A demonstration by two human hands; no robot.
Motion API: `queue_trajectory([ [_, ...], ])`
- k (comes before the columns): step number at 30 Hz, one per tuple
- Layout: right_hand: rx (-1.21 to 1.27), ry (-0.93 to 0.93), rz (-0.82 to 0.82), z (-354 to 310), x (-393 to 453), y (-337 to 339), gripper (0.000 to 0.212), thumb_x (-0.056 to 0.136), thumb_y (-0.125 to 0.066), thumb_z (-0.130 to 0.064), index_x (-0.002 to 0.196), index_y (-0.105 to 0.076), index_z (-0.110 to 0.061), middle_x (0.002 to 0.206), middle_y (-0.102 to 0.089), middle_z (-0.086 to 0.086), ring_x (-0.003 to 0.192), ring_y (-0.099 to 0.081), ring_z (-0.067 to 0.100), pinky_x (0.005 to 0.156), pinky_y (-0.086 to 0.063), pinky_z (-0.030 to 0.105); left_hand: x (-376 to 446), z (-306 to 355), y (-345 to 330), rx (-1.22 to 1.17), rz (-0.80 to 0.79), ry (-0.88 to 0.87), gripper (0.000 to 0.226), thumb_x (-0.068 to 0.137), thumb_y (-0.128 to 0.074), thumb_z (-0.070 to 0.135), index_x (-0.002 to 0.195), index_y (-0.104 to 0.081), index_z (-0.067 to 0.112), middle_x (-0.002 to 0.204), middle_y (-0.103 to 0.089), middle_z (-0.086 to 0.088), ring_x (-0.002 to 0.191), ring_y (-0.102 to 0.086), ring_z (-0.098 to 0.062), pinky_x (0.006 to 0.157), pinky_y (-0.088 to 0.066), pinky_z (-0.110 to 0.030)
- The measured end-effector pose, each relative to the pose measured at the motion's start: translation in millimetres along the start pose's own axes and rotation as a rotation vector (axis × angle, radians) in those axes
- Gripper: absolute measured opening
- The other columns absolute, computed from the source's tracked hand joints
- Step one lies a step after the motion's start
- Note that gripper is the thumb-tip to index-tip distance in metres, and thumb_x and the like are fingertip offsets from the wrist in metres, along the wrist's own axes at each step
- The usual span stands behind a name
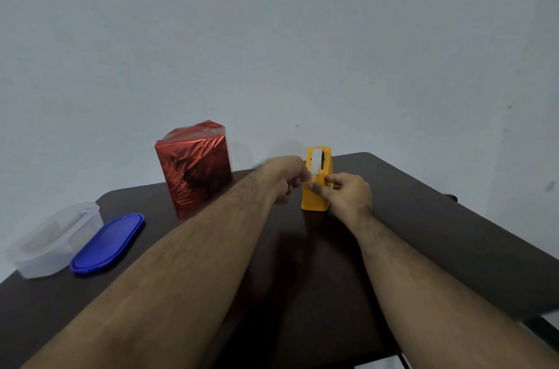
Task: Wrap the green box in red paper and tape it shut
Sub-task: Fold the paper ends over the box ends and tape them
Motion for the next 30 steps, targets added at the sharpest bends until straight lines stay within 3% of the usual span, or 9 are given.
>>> queue_trajectory([
  [5, 0.121, -0.038, -0.105, 15.8, 7.1, -2.7, 0.072, 0.06, -0.098, -0.052, 0.125, -0.077, -0.029, 0.111, -0.078, -0.01, 0.097, -0.074, 0.012, 0.086, -0.065, 0.043, 2.6, -6.3, -5.7, -0.07, 0.103, -0.127, 0.023, 0.085, -0.068, 0.008, 0.107, -0.073, 0.01, 0.077, -0.052, -0.002, 0.054, -0.038, -0.013, 0.047, -0.03, -0.025],
  [7, 0.141, -0.038, -0.136, 20.7, 8.8, -3.6, 0.072, 0.061, -0.101, -0.041, 0.127, -0.076, -0.027, 0.109, -0.078, -0.009, 0.096, -0.075, 0.011, 0.088, -0.065, 0.043, -0.9, -11.1, -9.2, 0.005, 0.124, -0.174, 0.028, 0.085, -0.071, 0.007, 0.113, -0.071, 0.004, 0.089, -0.061, -0.008, 0.069, -0.06, -0.017, 0.049, -0.042, -0.028],
  [9, 0.154, -0.029, -0.146, 22.6, 10.4, -3.6, 0.073, 0.061, -0.101, -0.038, 0.128, -0.075, -0.025, 0.108, -0.079, -0.008, 0.096, -0.076, 0.011, 0.088, -0.065, 0.042, -0.7, -26.0, -13.8, 0.146, 0.16, -0.163, 0.03, 0.083, -0.075, 0.009, 0.113, -0.072, 0.001, 0.099, -0.071, -0.012, 0.09, -0.072, -0.023, 0.063, -0.057, -0.034],
  [11, 0.165, -0.016, -0.162, 23.8, 11.6, -6.5, 0.074, 0.061, -0.101, -0.037, 0.13, -0.074, -0.025, 0.111, -0.079, -0.007, 0.098, -0.076, 0.011, 0.09, -0.065, 0.042, -1.5, -42.7, -16.4, 0.109, 0.193, -0.157, 0.028, 0.079, -0.079, 0.011, 0.105, -0.072, 0.003, 0.097, -0.073, -0.011, 0.086, -0.071, -0.022, 0.062, -0.058, -0.032],
  [16, 0.129, 0.0, -0.136, 12.2, 3.9, 0.4, 0.068, 0.07, -0.099, -0.031, 0.133, -0.073, -0.023, 0.118, -0.077, -0.002, 0.104, -0.073, 0.015, 0.096, -0.062, 0.042, -14.6, -17.9, -8.7, -0.041, 0.249, -0.304, 0.01, 0.086, -0.077, 0.01, 0.088, -0.069, 0.005, 0.081, -0.064, -0.008, 0.064, -0.056, -0.018, 0.048, -0.04, -0.025],
  [20, -0.003, 0.062, -0.121, -5.3, -9.1, 8.8, 0.068, 0.079, -0.09, -0.036, 0.142, -0.068, -0.022, 0.131, -0.069, 0.002, 0.119, -0.065, 0.023, 0.102, -0.056, 0.043, -43.6, 7.5, 10.0, -0.117, 0.18, -0.399, 0.011, 0.095, -0.07, 0.014, 0.089, -0.066, 0.005, 0.076, -0.057, -0.01, 0.065, -0.052, -0.022, 0.056, -0.043, -0.03],
  [23, -0.113, 0.193, -0.005, -21.7, -18.3, 14.0, 0.066, 0.079, -0.072, -0.049, 0.137, -0.069, -0.017, 0.131, -0.07, 0.0, 0.123, -0.062, 0.027, 0.104, -0.052, 0.039, -67.1, 16.2, 31.8, -0.149, 0.111, -0.473, 0.011, 0.097, -0.069, 0.015, 0.092, -0.067, 0.007, 0.082, -0.058, -0.011, 0.072, -0.055, -0.022, 0.064, -0.049, -0.035],
  [26, -0.099, 0.343, 0.192, -43.4, -28.4, 13.8, 0.047, 0.086, -0.063, -0.042, 0.125, -0.073, -0.016, 0.125, -0.072, -0.001, 0.115, -0.063, 0.027, 0.097, -0.041, 0.029, -89.7, 19.1, 57.6, -0.177, 0.056, -0.536, 0.007, 0.098, -0.07, 0.012, 0.095, -0.068, 0.006, 0.089, -0.061, -0.009, 0.076, -0.06, -0.02, 0.064, -0.054, -0.032],
  [30, 0.155, 0.445, 0.247, -99.8, -48.2, 7.8, 0.022, 0.097, -0.073, -0.025, 0.117, -0.077, -0.018, 0.118, -0.073, -0.01, 0.116, -0.063, 0.014, 0.097, -0.048, 0.024, -127.3, 22.8, 103.3, -0.19, 0.022, -0.624, 0.007, 0.1, -0.067, 0.009, 0.093, -0.069, 0.008, 0.091, -0.065, -0.008, 0.078, -0.063, -0.019, 0.068, -0.057, -0.03],
])
Point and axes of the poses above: each hand's wrist, its own x-axis towards the middle knuckle, its own y-axis out of the back of the hand, z = x × y, the point moved 4 cm from there along x, towards the middle knuckle
